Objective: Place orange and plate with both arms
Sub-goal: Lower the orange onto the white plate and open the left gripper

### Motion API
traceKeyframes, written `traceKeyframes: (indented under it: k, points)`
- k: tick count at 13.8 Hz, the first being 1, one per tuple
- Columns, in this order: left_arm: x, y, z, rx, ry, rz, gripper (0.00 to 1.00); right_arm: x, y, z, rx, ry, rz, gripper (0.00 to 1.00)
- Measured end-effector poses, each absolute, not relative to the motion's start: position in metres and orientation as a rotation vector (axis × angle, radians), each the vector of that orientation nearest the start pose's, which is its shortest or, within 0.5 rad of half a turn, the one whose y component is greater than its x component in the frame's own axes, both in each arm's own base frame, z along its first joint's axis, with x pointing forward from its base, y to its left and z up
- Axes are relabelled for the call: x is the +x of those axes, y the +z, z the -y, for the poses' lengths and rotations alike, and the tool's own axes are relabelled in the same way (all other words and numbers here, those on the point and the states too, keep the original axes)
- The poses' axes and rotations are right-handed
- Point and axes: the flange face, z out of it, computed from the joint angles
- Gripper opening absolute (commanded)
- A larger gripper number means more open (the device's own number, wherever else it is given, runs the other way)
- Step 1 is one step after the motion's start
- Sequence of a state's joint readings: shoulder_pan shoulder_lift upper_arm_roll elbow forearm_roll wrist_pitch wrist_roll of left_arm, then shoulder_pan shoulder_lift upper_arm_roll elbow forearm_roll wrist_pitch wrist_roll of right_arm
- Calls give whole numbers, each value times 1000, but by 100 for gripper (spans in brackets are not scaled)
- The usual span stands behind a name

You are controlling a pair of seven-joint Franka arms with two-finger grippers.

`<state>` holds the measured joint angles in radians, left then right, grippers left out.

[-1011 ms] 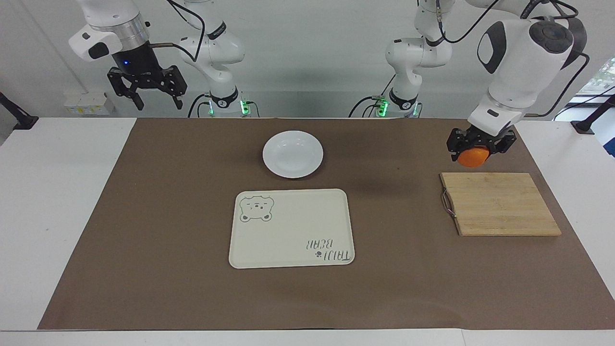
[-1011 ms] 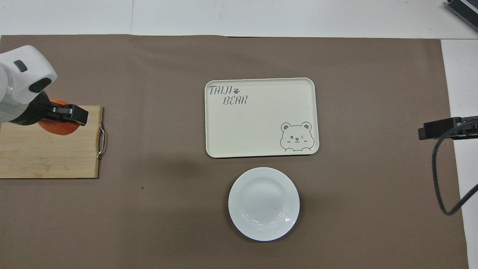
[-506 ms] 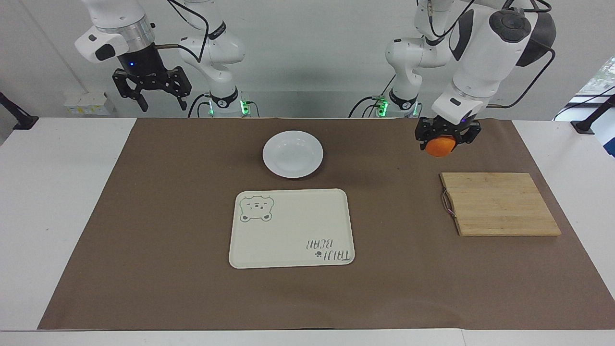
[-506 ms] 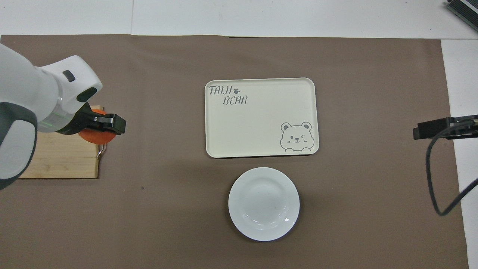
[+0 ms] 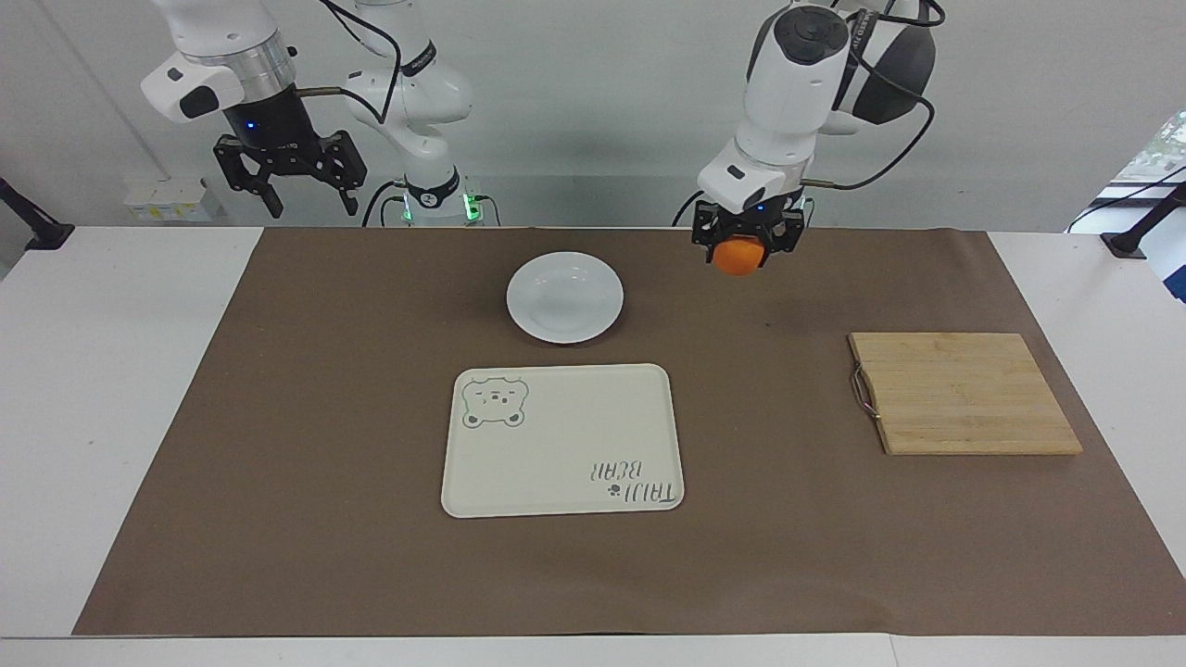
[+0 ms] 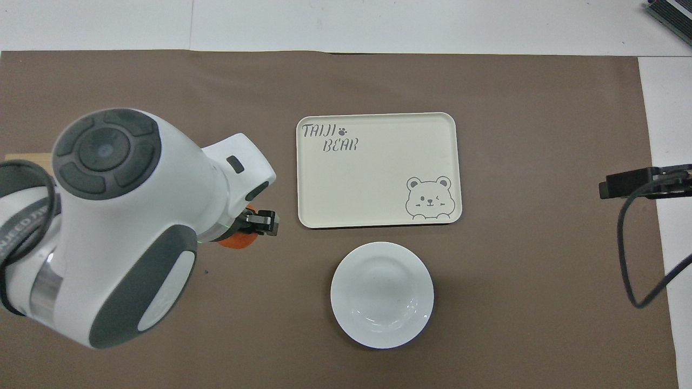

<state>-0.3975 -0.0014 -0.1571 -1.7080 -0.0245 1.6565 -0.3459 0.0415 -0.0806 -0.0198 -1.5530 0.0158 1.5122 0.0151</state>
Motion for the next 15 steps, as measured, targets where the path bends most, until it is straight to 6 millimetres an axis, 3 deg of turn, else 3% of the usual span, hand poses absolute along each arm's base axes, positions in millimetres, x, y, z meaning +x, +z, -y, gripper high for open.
traceKeyframes:
  k: [3,6,15]
  points:
    - [438,572,340,-3118,70,-380,0,523,667,-11,-3123,-49,8,100]
    - [412,563,372,-3104,77,-448,0,525,666,-7,-3123,-68,-4,100]
    - [376,450,419,-3145,50,-481,0,528,664,-7,-3122,-89,-5,100]
